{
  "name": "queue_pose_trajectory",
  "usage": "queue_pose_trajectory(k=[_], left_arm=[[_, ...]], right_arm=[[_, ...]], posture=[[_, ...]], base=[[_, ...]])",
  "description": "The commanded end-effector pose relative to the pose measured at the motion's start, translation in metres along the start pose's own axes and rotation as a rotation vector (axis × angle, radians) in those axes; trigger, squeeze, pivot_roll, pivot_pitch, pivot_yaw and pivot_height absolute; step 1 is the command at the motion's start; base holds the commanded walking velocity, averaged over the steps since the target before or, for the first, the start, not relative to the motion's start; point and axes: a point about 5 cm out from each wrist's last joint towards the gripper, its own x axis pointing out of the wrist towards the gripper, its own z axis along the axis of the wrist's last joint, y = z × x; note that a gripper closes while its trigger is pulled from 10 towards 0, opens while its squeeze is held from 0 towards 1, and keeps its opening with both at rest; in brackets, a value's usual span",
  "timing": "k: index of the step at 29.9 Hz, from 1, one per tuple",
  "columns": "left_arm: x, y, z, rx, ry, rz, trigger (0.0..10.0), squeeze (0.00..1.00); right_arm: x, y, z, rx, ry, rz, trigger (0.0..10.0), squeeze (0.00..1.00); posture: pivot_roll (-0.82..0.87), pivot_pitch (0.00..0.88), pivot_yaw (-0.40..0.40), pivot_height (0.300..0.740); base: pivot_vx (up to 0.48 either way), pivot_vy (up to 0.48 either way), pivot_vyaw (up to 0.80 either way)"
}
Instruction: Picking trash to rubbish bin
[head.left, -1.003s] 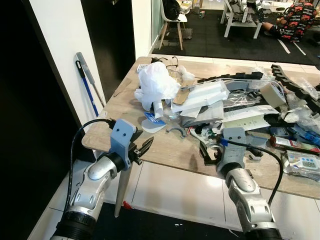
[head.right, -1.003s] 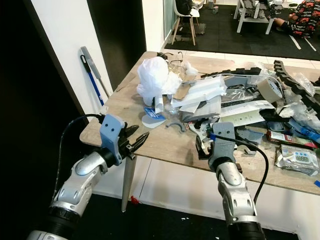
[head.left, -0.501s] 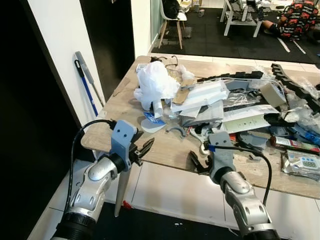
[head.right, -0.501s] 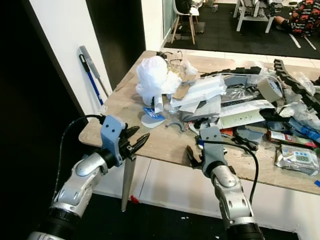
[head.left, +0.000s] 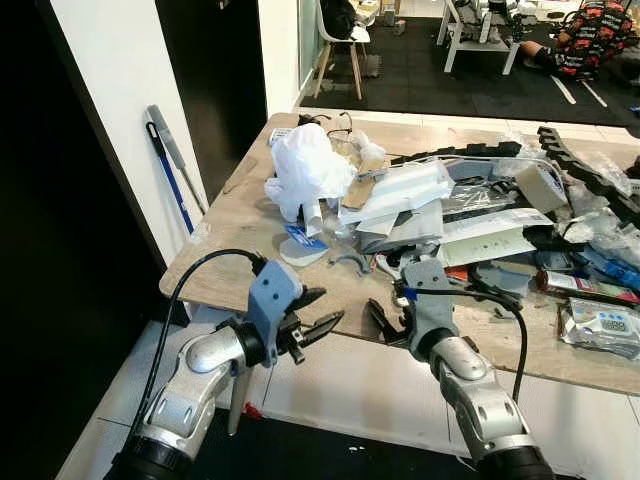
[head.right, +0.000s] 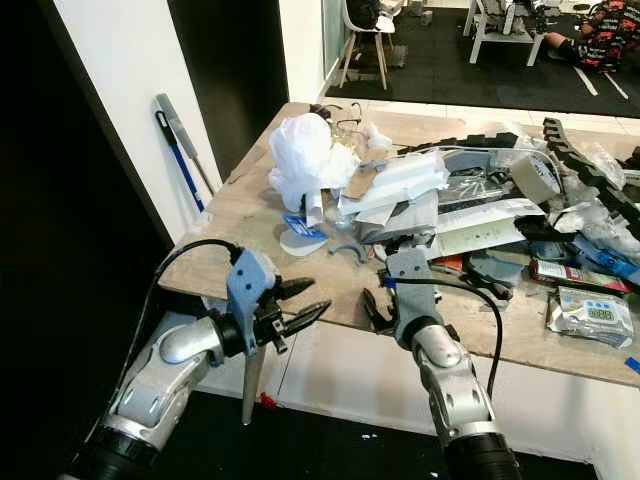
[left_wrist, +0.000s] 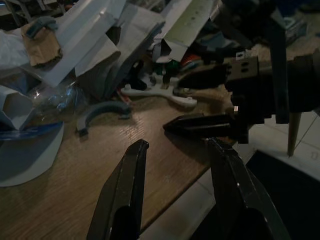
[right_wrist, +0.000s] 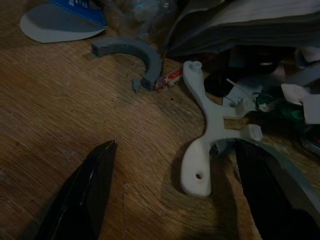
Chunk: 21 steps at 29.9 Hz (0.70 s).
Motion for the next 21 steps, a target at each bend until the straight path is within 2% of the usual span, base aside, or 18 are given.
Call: queue_pose_trajectory(k=[1,11,12,13,14,15,16,17,21], left_arm=[[-0.0033,0.0004,-0.0032,0.025,0.024,0.006,10.0,0.00],[-0.0032,0.0060,0.0013,0.008,0.002,0.041,10.0,0.00],[-0.0031,0.0058,0.0012,0.007,0.002,0.039,10.0,0.00],[-0.0031,0.0058,0.0012,0.007,0.002,0.039,10.0,0.00],[-0.0031,0.0056,0.0010,0.006,0.003,0.037,10.0,0.00],[-0.0031,0.0050,0.0005,0.006,0.005,0.035,10.0,0.00],[-0.0031,0.0050,0.0005,0.006,0.005,0.035,10.0,0.00],[-0.0033,0.0047,0.0004,0.006,0.005,0.035,10.0,0.00],[-0.0037,0.0047,0.0005,0.005,0.004,0.035,10.0,0.00]], right_arm=[[-0.0002,0.0052,-0.0117,0.004,0.049,0.017,10.0,0.00],[0.0002,0.0092,-0.0137,0.010,0.054,0.027,10.0,0.00],[0.0000,0.0100,-0.0144,0.011,0.056,0.029,4.7,0.00],[0.0000,0.0100,-0.0144,0.011,0.056,0.029,4.7,0.00],[-0.0002,0.0109,-0.0150,0.012,0.059,0.031,4.0,0.00],[-0.0005,0.0120,-0.0158,0.017,0.062,0.035,1.0,0.00],[-0.0005,0.0120,-0.0158,0.017,0.062,0.035,1.0,0.00],[-0.0007,0.0123,-0.0161,0.020,0.063,0.035,0.0,0.00],[-0.0006,0.0134,-0.0173,0.036,0.072,0.033,0.0,0.00]], posture=[[-0.07,0.072,0.068,0.740],[-0.07,0.069,0.071,0.740],[-0.07,0.070,0.071,0.740],[-0.07,0.070,0.071,0.740],[-0.07,0.070,0.071,0.740],[-0.07,0.070,0.071,0.740],[-0.07,0.070,0.071,0.740],[-0.07,0.069,0.070,0.740],[-0.07,0.069,0.067,0.740]], base=[[0.000,0.000,0.00],[0.000,0.000,0.00],[0.000,0.000,0.00],[0.000,0.000,0.00],[0.000,0.000,0.00],[0.000,0.000,0.00],[0.000,0.000,0.00],[0.000,0.000,0.00],[0.000,0.000,0.00]])
